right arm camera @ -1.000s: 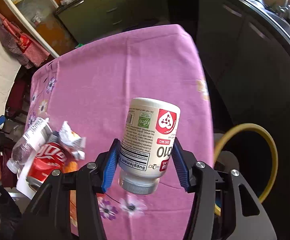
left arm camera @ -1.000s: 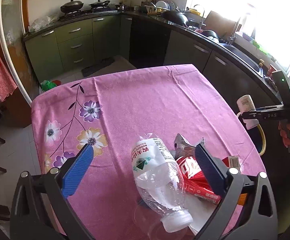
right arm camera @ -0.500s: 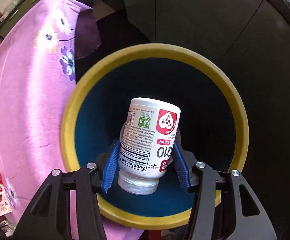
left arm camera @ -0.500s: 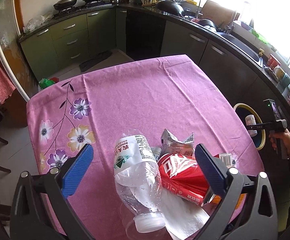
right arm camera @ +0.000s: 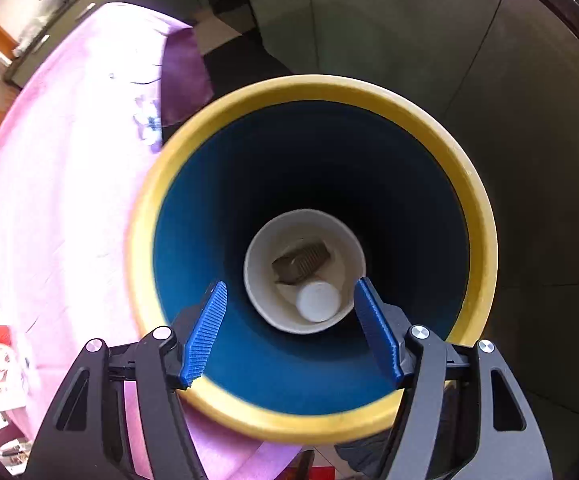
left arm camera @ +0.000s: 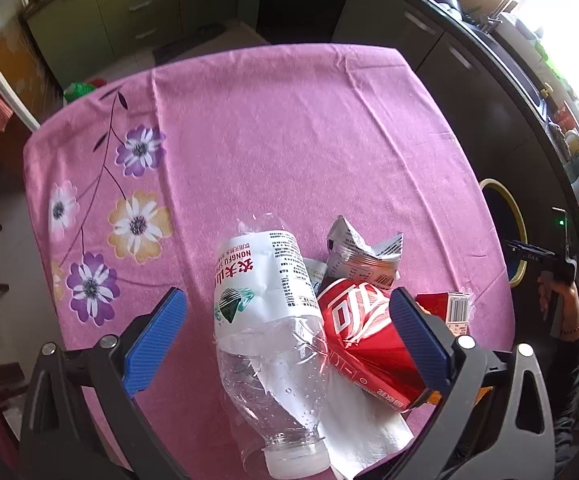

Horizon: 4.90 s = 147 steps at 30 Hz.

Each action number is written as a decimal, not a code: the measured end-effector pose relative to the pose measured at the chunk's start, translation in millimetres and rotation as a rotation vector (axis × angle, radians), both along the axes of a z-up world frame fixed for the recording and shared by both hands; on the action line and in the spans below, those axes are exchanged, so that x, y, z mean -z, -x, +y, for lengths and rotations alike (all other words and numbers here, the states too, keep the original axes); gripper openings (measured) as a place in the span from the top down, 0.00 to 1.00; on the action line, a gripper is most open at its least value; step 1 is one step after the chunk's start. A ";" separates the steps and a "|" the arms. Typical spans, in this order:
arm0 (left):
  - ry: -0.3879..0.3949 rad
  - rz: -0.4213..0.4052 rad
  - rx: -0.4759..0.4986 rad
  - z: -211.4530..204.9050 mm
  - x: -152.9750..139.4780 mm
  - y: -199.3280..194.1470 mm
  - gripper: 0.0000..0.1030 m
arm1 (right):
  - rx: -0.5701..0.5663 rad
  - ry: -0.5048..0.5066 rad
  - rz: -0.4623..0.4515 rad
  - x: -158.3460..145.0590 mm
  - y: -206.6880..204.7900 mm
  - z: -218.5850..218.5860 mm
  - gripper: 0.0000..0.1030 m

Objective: Collect trash
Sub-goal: 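Carry the supplement bottle over the bin and open the right tool, then grasp the clear water bottle with the left tool and lift it, then carry the water bottle over the bin and open the left tool, then move the right tool to the red cola can and grasp it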

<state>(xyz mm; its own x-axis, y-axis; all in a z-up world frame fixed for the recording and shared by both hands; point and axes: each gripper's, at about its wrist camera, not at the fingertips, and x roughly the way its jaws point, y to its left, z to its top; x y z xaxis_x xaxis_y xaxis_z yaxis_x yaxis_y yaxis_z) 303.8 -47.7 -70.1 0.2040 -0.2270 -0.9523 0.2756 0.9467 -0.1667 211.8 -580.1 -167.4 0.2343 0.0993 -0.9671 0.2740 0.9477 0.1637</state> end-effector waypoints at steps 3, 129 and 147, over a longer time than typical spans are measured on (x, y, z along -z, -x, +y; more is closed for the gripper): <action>-0.023 0.092 -0.007 -1.3 14.7 -9.6 0.07 | -0.019 -0.008 -0.005 -3.7 8.0 4.8 0.35; 0.203 -0.711 -0.410 104.0 -12.9 -13.3 0.12 | -0.660 -0.117 -0.440 -177.1 57.5 307.2 0.28; 0.247 -0.694 -0.465 131.0 11.6 -15.2 0.10 | -0.834 -0.034 0.225 -107.1 -64.4 439.2 0.23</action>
